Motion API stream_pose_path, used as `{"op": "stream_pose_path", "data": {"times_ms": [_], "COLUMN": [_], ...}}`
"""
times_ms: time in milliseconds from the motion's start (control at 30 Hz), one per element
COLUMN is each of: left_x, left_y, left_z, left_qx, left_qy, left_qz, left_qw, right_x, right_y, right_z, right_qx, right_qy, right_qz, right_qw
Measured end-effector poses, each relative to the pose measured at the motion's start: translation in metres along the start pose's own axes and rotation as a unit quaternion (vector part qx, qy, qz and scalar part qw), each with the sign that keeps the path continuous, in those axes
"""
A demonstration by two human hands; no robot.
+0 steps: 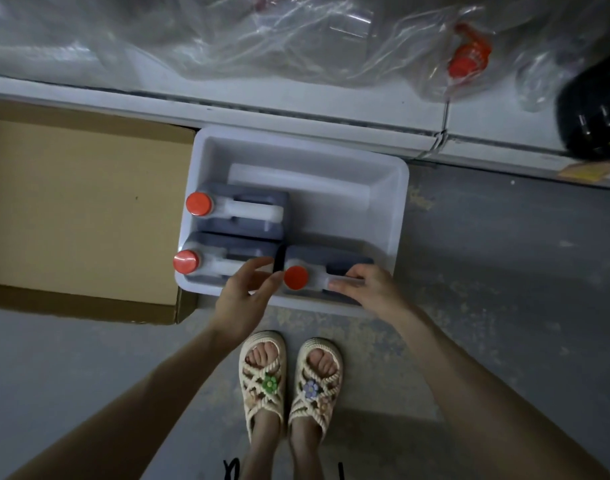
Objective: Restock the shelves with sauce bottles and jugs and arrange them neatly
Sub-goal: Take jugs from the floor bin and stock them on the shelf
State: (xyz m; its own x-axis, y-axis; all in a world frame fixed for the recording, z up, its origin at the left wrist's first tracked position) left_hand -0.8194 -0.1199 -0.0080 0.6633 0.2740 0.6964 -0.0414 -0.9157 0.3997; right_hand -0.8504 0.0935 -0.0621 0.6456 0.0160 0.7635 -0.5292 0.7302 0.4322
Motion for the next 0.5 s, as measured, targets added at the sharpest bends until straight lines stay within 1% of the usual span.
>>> {"op": "stream_pose_path", "data": {"times_ms": [100, 200, 267, 367, 500], "left_x": [0.002, 0.009, 0.016, 0.030, 0.055], "left_y": [0.006, 0.012, 0.015, 0.019, 0.024], "left_z": [-0.005, -0.010, -0.018, -0.037, -0.076], "left_qx": [0.001, -0.005, -0.006, -0.012, -0.017], "left_qy": [-0.006, -0.014, -0.021, -0.034, -0.080], "left_qz": [0.007, 0.011, 0.024, 0.055, 0.094], "left_qw": [1.000, 1.000, 0.999, 0.998, 0.992], "right_x": [0.005, 0.017, 0.029, 0.057, 0.100], "right_y": [-0.004, 0.002, 0.016, 0.041, 0.071], "right_z": [-0.002, 0.007, 0.017, 0.033, 0.060], "right_qx": [-0.016, -0.075, -0.116, -0.144, -0.176], "right_qy": [-0.020, -0.042, -0.052, -0.061, -0.068], "right_qz": [-0.017, -0.031, -0.040, -0.048, -0.068], "right_qw": [1.000, 0.996, 0.991, 0.987, 0.980]}}
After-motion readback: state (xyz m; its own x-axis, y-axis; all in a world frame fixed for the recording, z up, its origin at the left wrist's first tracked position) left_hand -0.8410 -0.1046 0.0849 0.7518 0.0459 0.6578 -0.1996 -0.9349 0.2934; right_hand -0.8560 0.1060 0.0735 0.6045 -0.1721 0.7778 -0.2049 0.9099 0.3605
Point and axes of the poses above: each hand's wrist, its own x-axis away from the middle knuckle, its own y-axis out of the back of the hand, z = x × y, the point moved 6 cm from there along -x, towards the middle knuckle, and after that the axes turned 9 degrees about -z, right-handed, at the moved point
